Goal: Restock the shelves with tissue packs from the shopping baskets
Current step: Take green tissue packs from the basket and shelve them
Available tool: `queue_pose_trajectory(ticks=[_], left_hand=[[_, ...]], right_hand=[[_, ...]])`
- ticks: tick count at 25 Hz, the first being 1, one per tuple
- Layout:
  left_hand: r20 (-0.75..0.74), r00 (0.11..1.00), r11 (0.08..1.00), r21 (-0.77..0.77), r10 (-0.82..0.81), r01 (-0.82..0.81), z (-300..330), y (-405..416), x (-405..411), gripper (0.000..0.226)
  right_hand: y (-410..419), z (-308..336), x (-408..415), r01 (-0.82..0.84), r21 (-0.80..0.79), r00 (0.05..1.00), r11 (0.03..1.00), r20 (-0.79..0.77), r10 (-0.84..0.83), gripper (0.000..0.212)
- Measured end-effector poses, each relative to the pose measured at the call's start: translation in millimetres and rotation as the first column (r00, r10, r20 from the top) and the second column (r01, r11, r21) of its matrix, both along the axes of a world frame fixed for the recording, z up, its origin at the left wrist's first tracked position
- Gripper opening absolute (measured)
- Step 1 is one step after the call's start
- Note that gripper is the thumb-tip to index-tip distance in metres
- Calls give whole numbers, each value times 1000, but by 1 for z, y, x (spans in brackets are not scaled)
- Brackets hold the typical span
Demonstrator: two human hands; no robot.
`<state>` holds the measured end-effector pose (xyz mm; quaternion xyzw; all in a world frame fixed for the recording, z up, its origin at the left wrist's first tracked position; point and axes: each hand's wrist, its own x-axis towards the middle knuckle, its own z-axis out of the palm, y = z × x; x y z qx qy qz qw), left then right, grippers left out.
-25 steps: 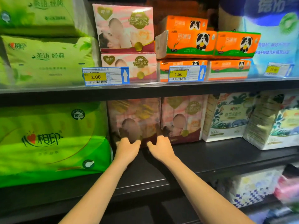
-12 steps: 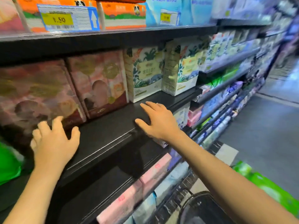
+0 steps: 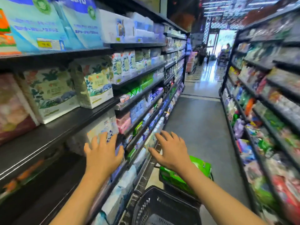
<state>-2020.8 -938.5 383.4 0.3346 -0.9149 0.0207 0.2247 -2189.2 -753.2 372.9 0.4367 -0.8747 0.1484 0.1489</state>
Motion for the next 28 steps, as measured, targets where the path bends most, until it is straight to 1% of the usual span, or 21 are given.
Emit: queue_pose_trajectory(ticks=[2,4,5,7,10,14,16,18,21,24,26,28], left_hand=[[52,991,991,43,-126,124,-19,56,-44,65],[100,960,965,58,-261,256,-38,125,-94,65],[121,948,955,73,-296,289,-42,141,-106,64],[138,908,919,56,-395,391,-51,201,-144,62],[185,860,879,57,-476,474,-58,254,-184,62],[260,837,875,98,-482,474,-76,281,-235,60],[292,829,878,124,-477,462,-88,284,-262,60],[297,829,880,147,-474,451,-101,280,-290,59],[298,844,895,162,-445,415,-122,270,-355,59],[274,859,900,189,-432,392,-130,268,-435,57],[274,862,902,199,-427,384,-132,268,-472,55],[252,881,913,194,-400,359,-136,261,-501,56]], right_hand=[[61,-9,-12,105,40,994,994,9,-105,78],[135,-22,-29,244,62,969,968,26,-246,77],[151,-24,-33,275,64,960,959,33,-278,75],[213,-35,-47,388,96,916,916,70,-395,75],[274,-45,-69,483,111,864,868,96,-493,81],[307,-61,-112,491,154,850,857,132,-511,82],[309,-73,-143,483,167,851,859,142,-506,77],[306,-81,-173,462,185,862,868,135,-488,70],[301,-88,-240,437,205,875,876,127,-467,66],[302,-85,-324,415,238,887,878,110,-449,71],[303,-82,-367,407,269,891,873,94,-444,75],[293,-81,-409,382,282,904,880,84,-420,74]])
